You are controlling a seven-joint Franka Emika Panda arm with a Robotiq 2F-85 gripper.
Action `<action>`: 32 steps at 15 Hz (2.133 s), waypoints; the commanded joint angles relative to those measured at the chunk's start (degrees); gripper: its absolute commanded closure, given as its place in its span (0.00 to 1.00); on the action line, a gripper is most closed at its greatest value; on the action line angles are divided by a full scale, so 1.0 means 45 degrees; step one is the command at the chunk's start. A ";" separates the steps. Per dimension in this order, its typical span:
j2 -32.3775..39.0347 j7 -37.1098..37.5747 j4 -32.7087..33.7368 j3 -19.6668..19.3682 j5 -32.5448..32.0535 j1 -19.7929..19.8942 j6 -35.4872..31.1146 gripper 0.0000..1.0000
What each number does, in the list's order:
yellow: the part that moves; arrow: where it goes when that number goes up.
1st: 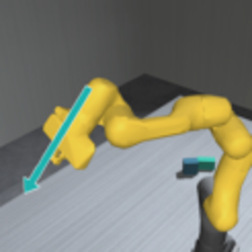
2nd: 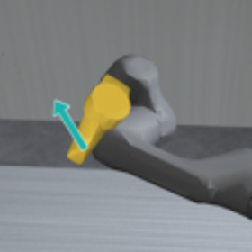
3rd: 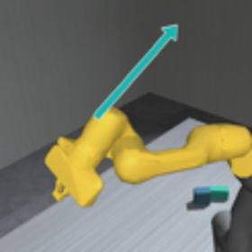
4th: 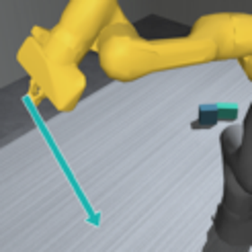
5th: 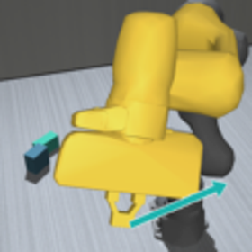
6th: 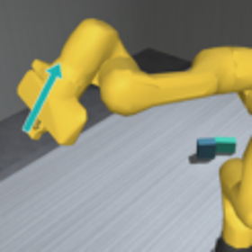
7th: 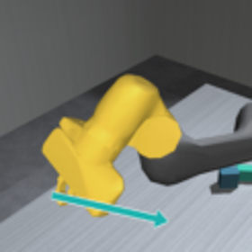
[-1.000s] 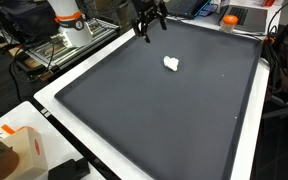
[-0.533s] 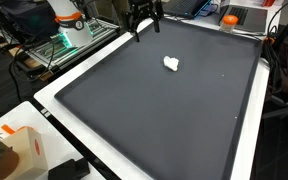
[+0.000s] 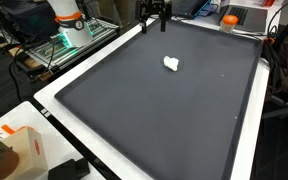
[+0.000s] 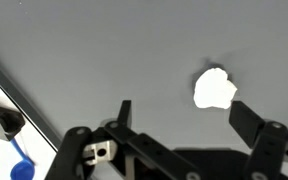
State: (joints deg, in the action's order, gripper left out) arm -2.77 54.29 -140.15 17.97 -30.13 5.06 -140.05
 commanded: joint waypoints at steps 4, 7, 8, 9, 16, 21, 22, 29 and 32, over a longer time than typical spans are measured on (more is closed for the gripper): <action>0.3088 0.3079 0.2674 -0.1317 -0.2146 -0.2430 0.1562 0.00; 0.2825 0.2583 0.2392 -0.1718 -0.1628 -0.2779 0.1150 0.00; 0.2983 0.2590 0.2527 -0.1775 -0.1636 -0.2831 0.1167 0.00; 0.3050 0.2590 0.2593 -0.1807 -0.1642 -0.2844 0.1172 0.00; 0.3840 0.4248 0.3357 -0.2344 -0.3020 -0.3749 0.1727 0.00; 0.4896 0.4950 0.4453 -0.2386 -0.2838 -0.4586 0.4104 0.00; 0.5184 0.4934 0.4789 -0.2361 -0.2862 -0.4719 0.4415 0.00; 0.7429 0.4797 0.7221 -0.2842 -0.2776 -0.5251 0.5634 0.00; 0.8254 0.4667 0.8177 -0.3065 -0.2662 -0.5339 0.6140 0.05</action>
State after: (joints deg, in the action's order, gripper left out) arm 30.03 75.51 -108.38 5.63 -42.32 -17.58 -115.48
